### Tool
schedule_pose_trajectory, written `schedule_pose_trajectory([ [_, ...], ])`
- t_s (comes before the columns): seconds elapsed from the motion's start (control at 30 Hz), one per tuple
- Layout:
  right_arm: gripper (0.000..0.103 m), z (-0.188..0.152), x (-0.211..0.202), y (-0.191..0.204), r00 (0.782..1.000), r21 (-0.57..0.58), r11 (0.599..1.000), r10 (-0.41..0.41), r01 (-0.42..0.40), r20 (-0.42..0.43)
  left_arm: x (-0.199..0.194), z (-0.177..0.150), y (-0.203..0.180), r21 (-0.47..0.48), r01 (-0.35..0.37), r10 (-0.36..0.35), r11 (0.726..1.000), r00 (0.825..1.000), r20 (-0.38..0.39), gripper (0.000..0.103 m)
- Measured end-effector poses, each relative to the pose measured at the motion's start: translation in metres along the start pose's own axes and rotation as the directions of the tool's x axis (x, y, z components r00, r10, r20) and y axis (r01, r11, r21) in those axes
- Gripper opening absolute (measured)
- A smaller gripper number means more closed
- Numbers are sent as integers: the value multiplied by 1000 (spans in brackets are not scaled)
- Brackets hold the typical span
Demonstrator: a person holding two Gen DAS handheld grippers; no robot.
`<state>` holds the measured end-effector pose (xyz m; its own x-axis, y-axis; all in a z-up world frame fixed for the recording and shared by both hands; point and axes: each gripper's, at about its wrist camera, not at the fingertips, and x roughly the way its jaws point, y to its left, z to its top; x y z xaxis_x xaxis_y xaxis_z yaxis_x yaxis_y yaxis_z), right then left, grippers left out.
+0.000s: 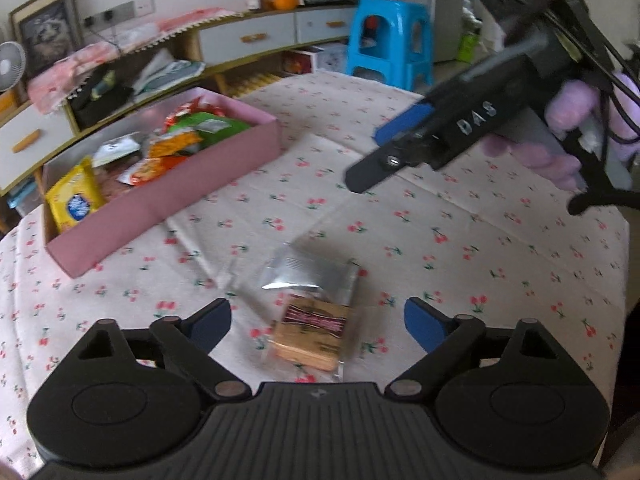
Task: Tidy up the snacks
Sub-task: 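Open both tools and move them back toward the last two snacks, then grasp brown biscuit pack with left tool while right tool grasps silver foil pack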
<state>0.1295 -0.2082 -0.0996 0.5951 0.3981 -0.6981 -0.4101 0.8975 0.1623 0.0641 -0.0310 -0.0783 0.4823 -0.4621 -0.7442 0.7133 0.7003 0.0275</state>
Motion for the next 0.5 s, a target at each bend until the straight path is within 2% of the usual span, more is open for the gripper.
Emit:
schedule_pose_trajectory([
  [0.2,87,-1,2,5,1000,-22,1000,7,-7,-13,7,-3,-5,31,5,-3,1000,999,-40,65],
  [0.27,87,-2,3,7,1000,-30,999,11,-11,-18,7,-4,-5,35,-10,11,999,999,-43,61],
  [0.4,87,-2,5,11,999,-46,999,19,-20,-26,3,-3,0,21,-21,21,1000,999,-29,46],
  [0.5,87,-3,6,15,999,-59,998,23,-25,-32,1,-2,4,12,-26,26,1000,999,-32,42],
])
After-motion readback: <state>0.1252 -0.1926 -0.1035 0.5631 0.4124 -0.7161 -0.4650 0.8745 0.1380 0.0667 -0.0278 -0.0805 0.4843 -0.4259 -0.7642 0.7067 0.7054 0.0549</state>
